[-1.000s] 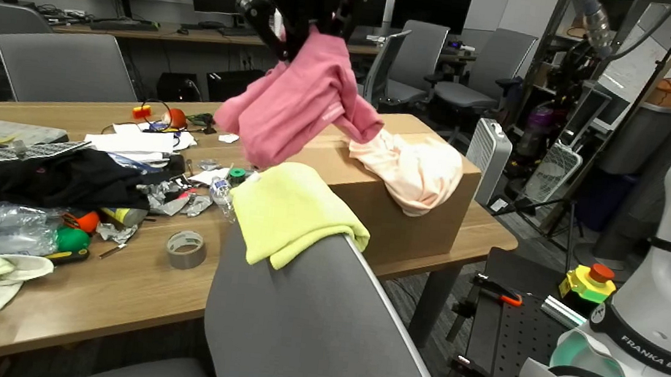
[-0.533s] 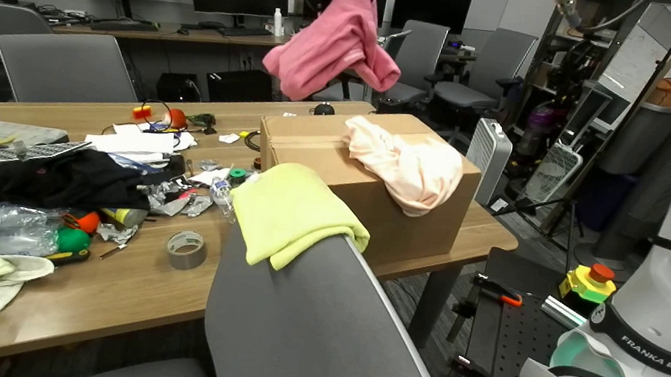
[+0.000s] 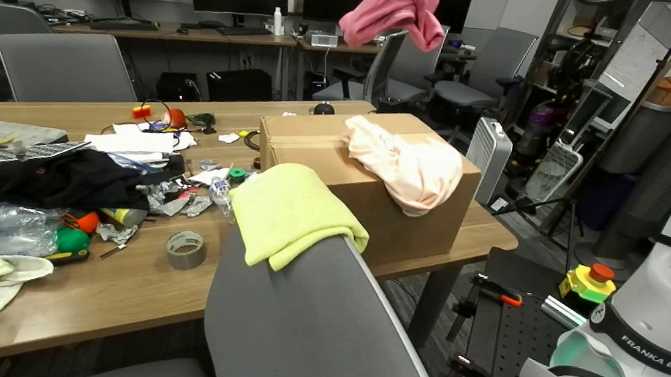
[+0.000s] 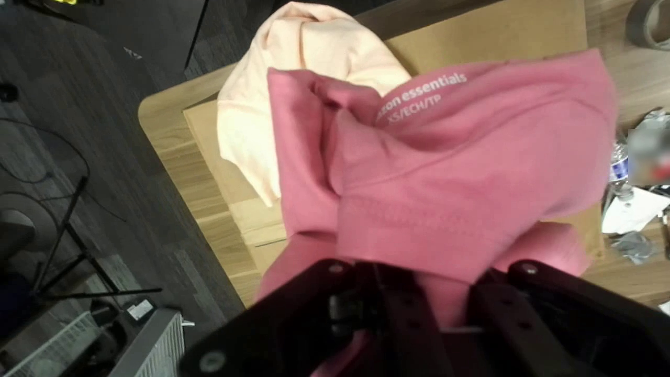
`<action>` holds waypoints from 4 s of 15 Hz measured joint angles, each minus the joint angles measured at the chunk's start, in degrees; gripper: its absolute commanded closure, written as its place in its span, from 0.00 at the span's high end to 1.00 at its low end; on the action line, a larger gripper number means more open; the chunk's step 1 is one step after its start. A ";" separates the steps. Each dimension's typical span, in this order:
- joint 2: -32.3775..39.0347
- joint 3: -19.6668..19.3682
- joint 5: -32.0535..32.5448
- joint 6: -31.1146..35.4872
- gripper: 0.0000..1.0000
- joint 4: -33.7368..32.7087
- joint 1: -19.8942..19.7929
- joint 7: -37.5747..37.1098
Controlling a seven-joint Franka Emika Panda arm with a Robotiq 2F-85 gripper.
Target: Pick up the clothes from the headrest of the chair and put it on the box
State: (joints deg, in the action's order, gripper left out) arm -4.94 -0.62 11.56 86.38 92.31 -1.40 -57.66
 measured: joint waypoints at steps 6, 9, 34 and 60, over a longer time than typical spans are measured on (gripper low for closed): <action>0.99 -2.85 -4.40 -1.37 0.03 -0.85 -3.47 -4.36; 2.31 -2.91 -7.04 -1.73 0.03 -2.78 -3.70 -8.30; 5.54 -0.22 -12.57 -3.61 1.00 -6.19 -0.30 -19.34; 14.57 15.89 -9.88 5.40 1.00 10.97 18.97 -6.16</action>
State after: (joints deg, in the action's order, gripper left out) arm 9.63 15.27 1.68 91.78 103.29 17.57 -63.83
